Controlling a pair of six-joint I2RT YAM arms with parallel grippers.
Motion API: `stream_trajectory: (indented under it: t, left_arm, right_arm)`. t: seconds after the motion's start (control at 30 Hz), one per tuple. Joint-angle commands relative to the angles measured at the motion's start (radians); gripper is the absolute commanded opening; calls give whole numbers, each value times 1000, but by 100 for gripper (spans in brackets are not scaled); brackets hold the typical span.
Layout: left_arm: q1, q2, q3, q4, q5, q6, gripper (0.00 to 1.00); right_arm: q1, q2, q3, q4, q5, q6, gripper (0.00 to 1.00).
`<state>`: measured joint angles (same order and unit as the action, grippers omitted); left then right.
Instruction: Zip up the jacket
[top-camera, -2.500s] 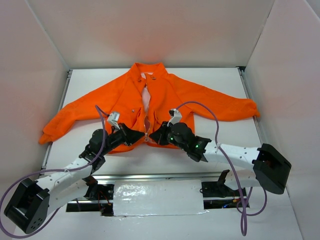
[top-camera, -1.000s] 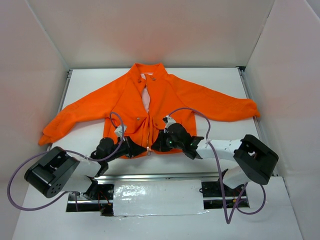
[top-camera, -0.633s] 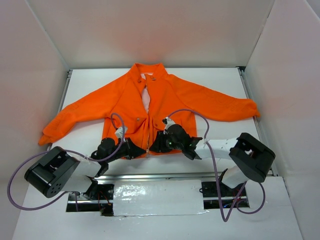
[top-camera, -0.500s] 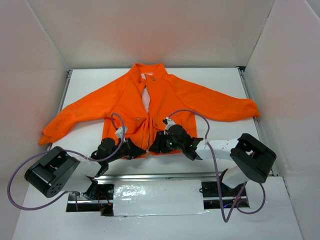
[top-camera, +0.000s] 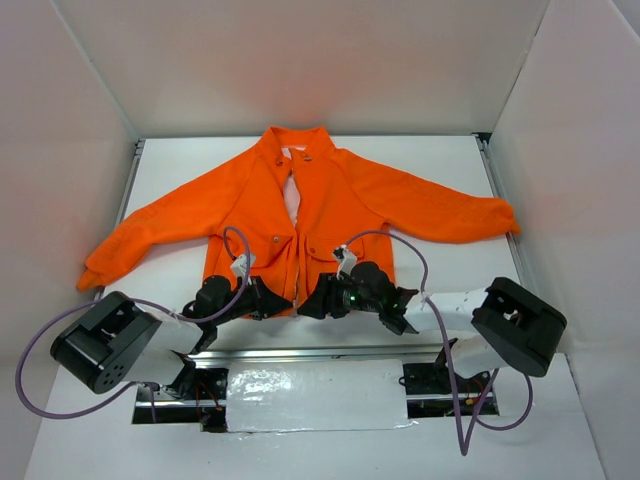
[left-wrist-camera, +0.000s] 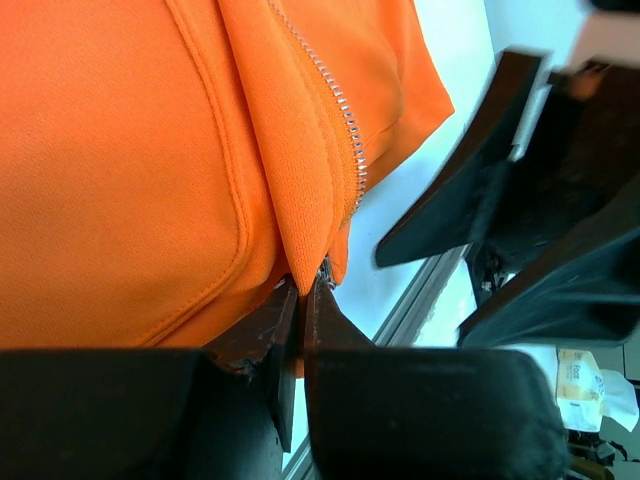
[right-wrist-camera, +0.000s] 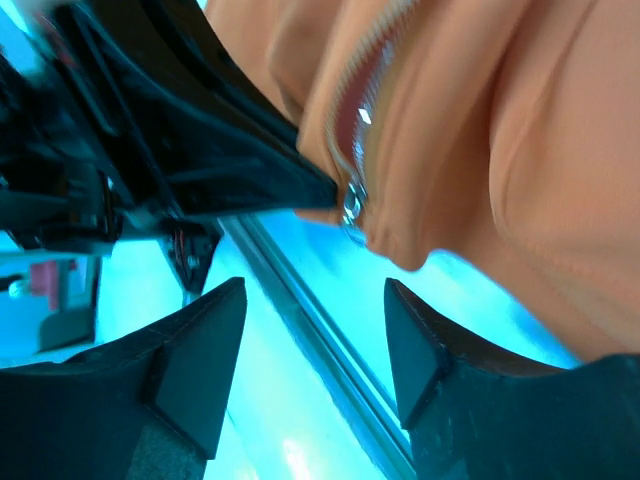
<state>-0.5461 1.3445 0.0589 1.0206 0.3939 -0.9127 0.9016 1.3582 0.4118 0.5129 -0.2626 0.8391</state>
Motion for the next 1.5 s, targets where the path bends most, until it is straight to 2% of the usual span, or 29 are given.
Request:
stream_trajectory:
  t: [0.0,0.1,0.33,0.57,0.87,1.2,1.47]
  left_arm:
    - [-8,-19,16,49,45,21,0]
    - [-8,-24,19,55,51,17,0]
    - [-9,-27,22,61,63,3,0]
    - [-14,-36,30,56,66,-3,0]
    - [-20,-47,30,44,60,0,0]
    - [-25,-39,28,58,65,-5,0]
    - [-26,-47,29,50,60,-3,0]
  right_arm:
    - [20,51,-42,182,-44,52,67]
    - [39,93,-76,295,-37,74,68]
    - [72,168,-83,377,9,115,68]
    - [103,280,-140,591,101,233,69]
    - [134,400,-142,786,128,264,69]
    - [137,429,-105,794,164,252,70]
    - [137,450,-103,869,168,261,69]
